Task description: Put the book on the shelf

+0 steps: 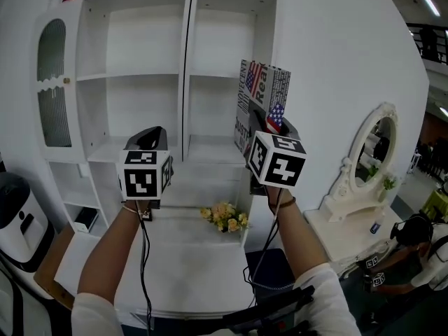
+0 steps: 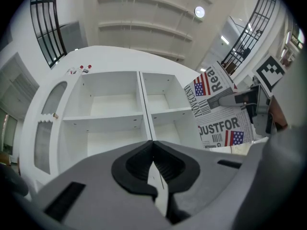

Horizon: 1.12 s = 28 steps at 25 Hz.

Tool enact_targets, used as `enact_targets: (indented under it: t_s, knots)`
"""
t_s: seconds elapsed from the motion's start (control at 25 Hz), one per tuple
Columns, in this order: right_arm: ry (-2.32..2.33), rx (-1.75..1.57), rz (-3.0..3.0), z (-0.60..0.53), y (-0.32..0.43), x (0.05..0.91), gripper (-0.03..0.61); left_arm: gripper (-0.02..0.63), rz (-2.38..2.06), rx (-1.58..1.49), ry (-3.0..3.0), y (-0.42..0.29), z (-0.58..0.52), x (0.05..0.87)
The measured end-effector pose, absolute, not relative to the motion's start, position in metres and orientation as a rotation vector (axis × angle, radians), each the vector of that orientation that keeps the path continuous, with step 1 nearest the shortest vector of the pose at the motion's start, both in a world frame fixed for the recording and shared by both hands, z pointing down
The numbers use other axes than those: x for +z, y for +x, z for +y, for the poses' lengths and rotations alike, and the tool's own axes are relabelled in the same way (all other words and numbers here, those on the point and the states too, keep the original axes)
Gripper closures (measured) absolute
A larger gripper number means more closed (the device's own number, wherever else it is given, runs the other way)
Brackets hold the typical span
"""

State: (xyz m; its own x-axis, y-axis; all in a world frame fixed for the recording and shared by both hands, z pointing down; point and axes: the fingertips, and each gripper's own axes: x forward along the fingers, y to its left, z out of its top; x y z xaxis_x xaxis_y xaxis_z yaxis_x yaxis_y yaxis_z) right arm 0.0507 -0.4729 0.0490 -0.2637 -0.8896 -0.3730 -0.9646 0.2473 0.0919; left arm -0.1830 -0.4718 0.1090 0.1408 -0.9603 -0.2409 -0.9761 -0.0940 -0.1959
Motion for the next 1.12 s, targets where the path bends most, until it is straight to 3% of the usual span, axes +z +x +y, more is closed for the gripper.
enact_targets:
  t_s: [1.12]
  knots:
    - [-1.668,0.484,2.176,-0.480,0.062,-0.072,0.407,0.606,1.904,0.171,-2.055,-0.199,-0.495,0.023]
